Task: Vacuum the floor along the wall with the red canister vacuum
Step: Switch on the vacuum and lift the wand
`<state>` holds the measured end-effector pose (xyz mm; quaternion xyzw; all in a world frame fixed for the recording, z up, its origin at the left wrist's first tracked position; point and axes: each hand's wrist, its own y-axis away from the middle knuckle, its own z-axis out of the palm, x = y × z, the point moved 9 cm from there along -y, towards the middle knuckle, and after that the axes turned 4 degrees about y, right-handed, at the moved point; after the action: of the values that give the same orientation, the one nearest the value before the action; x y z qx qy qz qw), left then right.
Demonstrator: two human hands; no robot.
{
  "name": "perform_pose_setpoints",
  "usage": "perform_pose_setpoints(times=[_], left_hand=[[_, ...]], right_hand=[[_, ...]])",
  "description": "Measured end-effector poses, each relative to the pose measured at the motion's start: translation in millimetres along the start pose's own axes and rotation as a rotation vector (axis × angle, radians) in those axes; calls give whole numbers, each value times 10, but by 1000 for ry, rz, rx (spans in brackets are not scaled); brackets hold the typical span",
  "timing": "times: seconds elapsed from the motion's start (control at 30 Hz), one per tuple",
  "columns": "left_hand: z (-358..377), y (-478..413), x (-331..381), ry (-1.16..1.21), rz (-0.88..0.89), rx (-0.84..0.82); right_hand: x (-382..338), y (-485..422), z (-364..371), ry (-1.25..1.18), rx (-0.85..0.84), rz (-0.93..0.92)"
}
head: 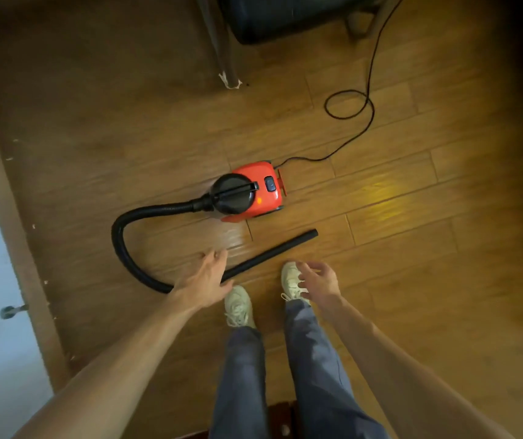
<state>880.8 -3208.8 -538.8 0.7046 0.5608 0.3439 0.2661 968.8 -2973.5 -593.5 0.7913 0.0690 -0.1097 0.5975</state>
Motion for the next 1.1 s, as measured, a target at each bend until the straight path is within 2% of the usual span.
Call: perform_pose_setpoints(times=[0.17, 0.3, 0.57, 0.83, 1.1], left_hand=[[412, -423, -29, -40, 37, -67], [876, -830, -187, -80, 72, -106], [2407, -1763, -765, -17, 49, -243], [3609, -2590, -1108, -25, 53, -221], [4164, -3016, -1241, -159, 126, -94]], right_hand=[[388, -373, 159, -155, 35, 128], [639, -793, 474, -240, 82, 149], [1237, -2143, 1189, -321, 115, 213], [1764, -3361, 1552, -373, 195, 327], [1928, -4035, 1956, -366, 269, 341]])
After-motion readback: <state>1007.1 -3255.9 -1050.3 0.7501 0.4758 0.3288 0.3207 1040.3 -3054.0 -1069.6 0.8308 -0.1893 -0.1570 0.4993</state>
